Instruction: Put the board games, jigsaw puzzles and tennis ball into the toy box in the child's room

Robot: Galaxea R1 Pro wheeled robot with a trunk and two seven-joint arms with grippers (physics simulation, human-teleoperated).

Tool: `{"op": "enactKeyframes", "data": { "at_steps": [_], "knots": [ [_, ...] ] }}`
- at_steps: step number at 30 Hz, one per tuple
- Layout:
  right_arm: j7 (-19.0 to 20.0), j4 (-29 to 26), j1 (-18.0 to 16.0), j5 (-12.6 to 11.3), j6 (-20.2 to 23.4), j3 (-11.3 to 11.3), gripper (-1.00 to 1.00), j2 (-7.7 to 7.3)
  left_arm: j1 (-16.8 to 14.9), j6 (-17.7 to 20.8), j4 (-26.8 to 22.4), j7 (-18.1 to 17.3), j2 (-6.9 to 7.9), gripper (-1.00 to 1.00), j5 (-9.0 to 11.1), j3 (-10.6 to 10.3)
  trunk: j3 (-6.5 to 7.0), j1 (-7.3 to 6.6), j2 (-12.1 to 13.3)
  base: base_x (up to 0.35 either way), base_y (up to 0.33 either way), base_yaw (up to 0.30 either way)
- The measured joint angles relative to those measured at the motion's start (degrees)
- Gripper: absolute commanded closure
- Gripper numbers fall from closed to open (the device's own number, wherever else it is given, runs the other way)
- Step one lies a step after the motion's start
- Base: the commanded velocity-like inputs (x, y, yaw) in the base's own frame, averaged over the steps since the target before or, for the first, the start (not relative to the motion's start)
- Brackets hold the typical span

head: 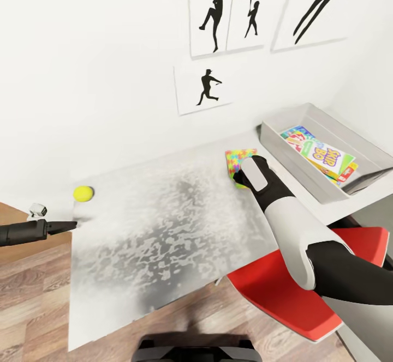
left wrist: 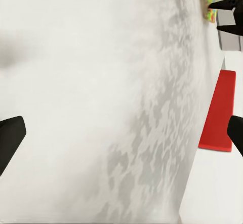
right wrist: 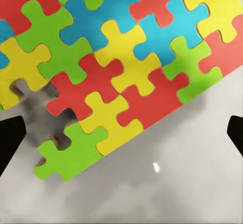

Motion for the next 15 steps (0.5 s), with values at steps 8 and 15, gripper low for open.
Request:
{"op": "enactKeyframes", "data": {
  "at_steps": [8,15],
  "knots": [
    [-0.01,0.00,0.00,0.00,0.00,0.02,-1.00,0.00,0.00,0.09,0.00,0.01,-0.17,-1.00,0.00,-0.05,0.00,0.00,0.00,0.000,0.011,0.000],
    [0.06,0.00,0.00,0.00,0.00,-0.03,-1.00,0.00,0.00,0.10,0.01,0.01,-0.14,-1.00,0.00,-0.05,0.00,-0.01,0.00,0.098,-0.046,0.000]
  ]
}}
